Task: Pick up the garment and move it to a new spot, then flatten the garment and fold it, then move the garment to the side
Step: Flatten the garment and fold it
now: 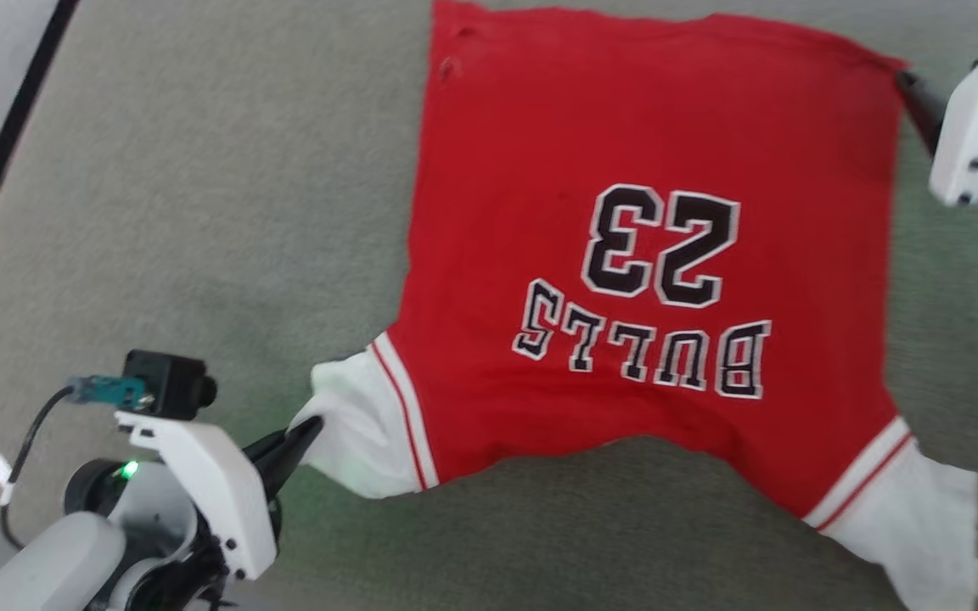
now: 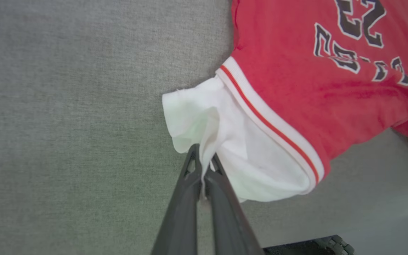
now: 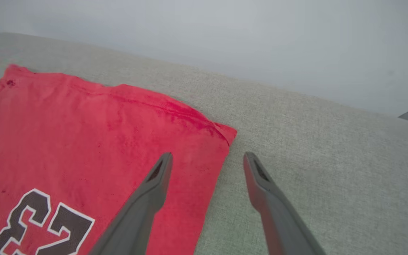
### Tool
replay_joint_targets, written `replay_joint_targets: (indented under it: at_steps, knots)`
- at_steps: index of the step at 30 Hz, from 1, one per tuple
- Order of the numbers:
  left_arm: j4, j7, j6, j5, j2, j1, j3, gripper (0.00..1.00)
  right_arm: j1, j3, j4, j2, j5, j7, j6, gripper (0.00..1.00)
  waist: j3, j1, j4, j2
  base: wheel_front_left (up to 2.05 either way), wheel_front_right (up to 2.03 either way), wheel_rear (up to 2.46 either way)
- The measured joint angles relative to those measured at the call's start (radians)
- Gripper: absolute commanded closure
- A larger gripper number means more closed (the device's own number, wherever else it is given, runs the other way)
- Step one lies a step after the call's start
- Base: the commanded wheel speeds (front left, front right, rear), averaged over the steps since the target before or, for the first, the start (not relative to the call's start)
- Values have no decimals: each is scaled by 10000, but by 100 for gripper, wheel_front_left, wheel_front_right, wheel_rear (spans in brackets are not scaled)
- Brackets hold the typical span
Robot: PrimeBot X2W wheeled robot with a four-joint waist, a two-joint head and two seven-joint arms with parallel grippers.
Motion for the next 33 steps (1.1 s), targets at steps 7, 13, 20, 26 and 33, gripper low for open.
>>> replay_joint_targets:
  at_steps: [7, 13, 20, 26, 33]
  knots:
    - [416, 81, -422, 140, -523, -601, -265, 100, -1641, -568, 2949, -267, -1062, 752, 0, 0, 596, 0, 703, 0, 0, 0, 0]
    - [800, 163, -721, 178, -874, -895, -468, 100, -2373, -1346, 4433, -186, -1601, 1804, -2, 0, 888, 0, 1187, 0, 0, 0, 0]
    - [1151, 174, -882, 173, -1035, -1047, -535, 100, -2706, -1129, 5141, -282, -2006, 2376, -4, 100, 859, 0, 1338, 0, 0, 0, 0]
    - [1248, 109, -882, 153, -917, -1059, -431, 100, -2512, -757, 5125, -188, -1793, 1793, 12, 100, 673, -1, 1090, 0, 0, 0, 0]
    - [1030, -54, -483, 61, -182, -642, 6, 100, -1482, 1014, 3726, -209, -314, 1764, 4, 100, 237, 0, 274, 0, 0, 0, 0]
